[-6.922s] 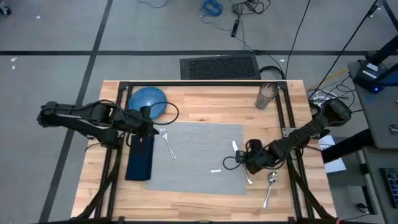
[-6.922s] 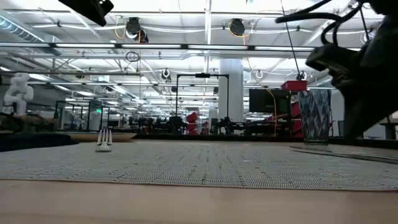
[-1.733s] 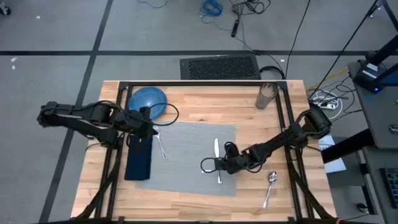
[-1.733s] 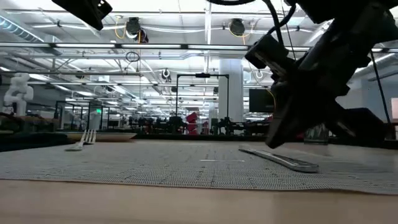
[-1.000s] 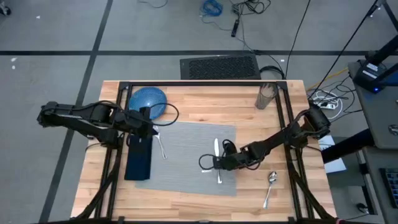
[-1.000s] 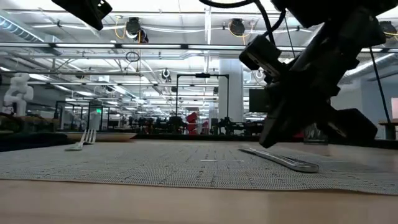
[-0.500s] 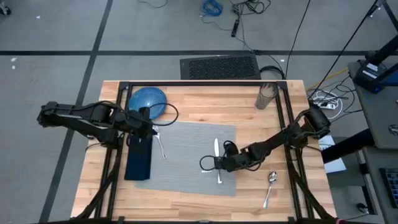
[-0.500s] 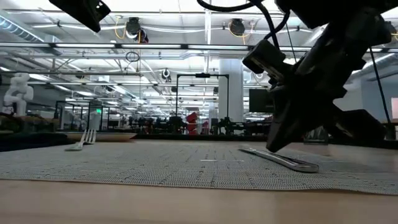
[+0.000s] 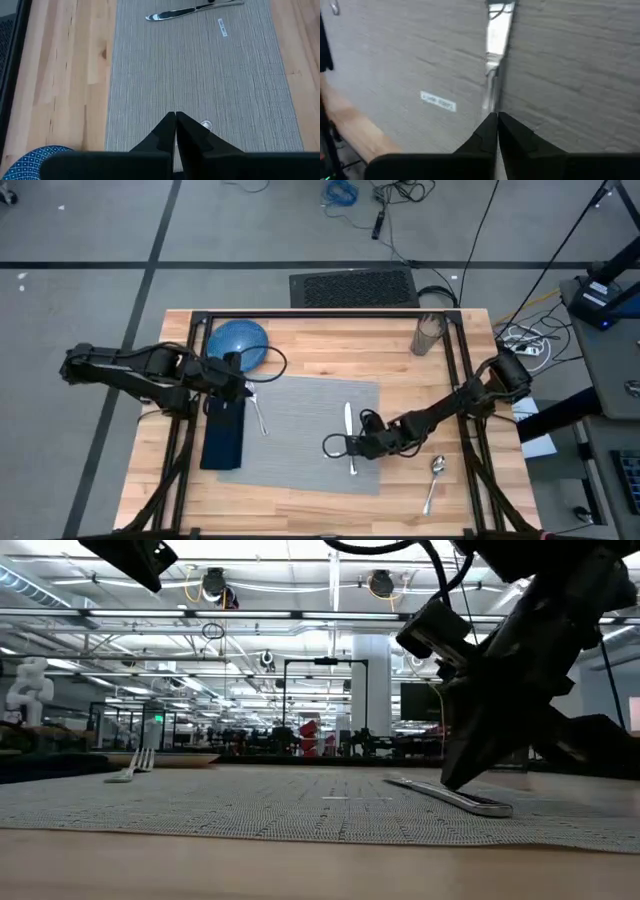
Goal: Set table place
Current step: Put the silver knife on the right side of the gray placemat
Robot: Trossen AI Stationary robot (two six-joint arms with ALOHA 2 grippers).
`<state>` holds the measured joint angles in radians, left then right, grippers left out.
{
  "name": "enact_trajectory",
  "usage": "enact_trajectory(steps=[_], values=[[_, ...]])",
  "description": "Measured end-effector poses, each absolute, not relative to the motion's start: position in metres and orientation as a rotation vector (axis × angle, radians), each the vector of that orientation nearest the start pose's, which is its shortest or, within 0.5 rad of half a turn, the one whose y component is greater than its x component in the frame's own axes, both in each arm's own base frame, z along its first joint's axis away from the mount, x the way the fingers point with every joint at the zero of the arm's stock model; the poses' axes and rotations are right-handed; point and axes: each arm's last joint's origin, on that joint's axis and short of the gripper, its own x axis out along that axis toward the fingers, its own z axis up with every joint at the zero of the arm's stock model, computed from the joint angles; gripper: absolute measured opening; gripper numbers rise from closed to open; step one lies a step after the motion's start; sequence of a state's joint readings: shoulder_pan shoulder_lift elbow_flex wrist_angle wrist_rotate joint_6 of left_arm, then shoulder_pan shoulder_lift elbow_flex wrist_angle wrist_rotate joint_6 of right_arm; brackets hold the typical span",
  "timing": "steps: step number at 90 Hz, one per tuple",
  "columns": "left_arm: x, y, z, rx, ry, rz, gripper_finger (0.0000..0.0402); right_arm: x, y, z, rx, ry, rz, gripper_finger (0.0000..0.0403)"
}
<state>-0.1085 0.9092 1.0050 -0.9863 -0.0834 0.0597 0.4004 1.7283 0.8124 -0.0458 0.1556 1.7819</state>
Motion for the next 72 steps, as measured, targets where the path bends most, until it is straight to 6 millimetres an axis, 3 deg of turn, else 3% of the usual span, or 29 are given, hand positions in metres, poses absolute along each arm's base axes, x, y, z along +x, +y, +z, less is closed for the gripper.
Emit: enact_trajectory(steps=[50, 72], values=[[0.156, -0.015, 0.32, 0.141, 0.887, -0.05, 0.0, 0.294, 0.12, 0.121, 1.386, 0.845, -0.6, 0.0], [0.156, -0.015, 0.32, 0.141, 0.887, -0.05, 0.0, 0.302, 0.12, 0.119, 1.384, 0.764, -0.565, 0.0]])
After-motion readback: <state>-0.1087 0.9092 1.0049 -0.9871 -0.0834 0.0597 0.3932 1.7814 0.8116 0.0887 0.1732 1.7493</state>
